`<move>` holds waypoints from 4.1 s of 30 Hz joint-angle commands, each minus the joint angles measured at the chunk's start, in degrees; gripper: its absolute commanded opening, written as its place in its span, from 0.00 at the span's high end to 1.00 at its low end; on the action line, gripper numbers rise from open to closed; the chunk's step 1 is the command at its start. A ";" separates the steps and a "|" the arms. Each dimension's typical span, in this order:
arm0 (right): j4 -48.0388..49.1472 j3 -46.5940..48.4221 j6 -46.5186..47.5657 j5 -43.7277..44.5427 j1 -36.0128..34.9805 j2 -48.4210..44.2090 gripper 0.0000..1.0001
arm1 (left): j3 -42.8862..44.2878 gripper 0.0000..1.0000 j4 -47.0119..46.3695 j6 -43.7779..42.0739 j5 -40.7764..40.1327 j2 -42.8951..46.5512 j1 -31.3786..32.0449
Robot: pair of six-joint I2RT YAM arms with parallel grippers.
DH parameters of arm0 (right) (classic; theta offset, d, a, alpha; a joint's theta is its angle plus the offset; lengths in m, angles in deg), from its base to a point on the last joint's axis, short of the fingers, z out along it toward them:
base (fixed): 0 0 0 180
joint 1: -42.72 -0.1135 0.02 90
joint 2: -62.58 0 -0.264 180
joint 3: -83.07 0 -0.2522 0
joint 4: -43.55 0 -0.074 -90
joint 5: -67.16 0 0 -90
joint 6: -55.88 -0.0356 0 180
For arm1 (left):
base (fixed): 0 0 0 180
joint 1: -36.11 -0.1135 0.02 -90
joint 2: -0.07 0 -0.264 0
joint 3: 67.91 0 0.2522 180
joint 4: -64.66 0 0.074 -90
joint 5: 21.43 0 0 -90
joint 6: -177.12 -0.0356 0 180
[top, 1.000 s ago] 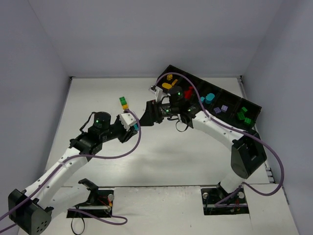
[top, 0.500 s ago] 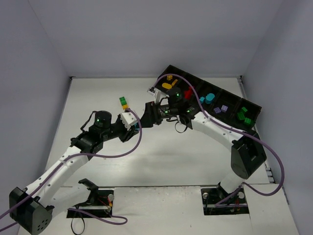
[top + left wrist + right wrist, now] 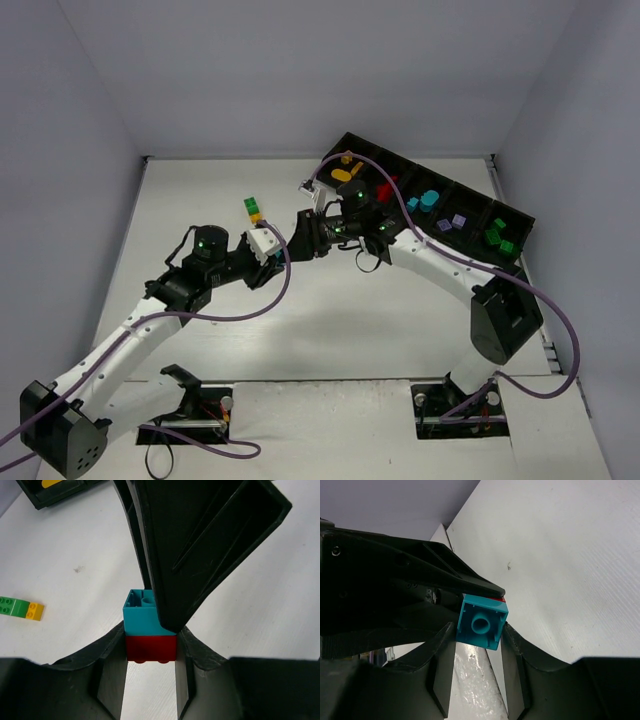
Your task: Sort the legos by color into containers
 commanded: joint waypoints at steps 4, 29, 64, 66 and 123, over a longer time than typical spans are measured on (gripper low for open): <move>1.74 2.42 2.49 -0.87 0.41 -0.55 1.00 | 2.72 1.00 -4.24 0.46 2.31 0.13 0.01; -12.59 14.89 21.74 49.84 33.19 6.29 1.00 | -3.26 1.00 -6.17 5.29 2.66 3.21 0.01; -12.51 9.37 10.06 -1.22 16.18 -0.72 0.37 | 0.96 1.00 -6.43 1.26 4.77 0.31 0.01; -10.58 7.44 7.61 -2.63 13.18 -1.60 0.36 | 1.40 1.00 -6.26 0.90 4.60 -0.13 0.01; -6.09 4.71 3.89 2.82 -0.03 4.72 1.00 | 1.93 0.41 -6.78 0.19 -3.56 0.31 0.10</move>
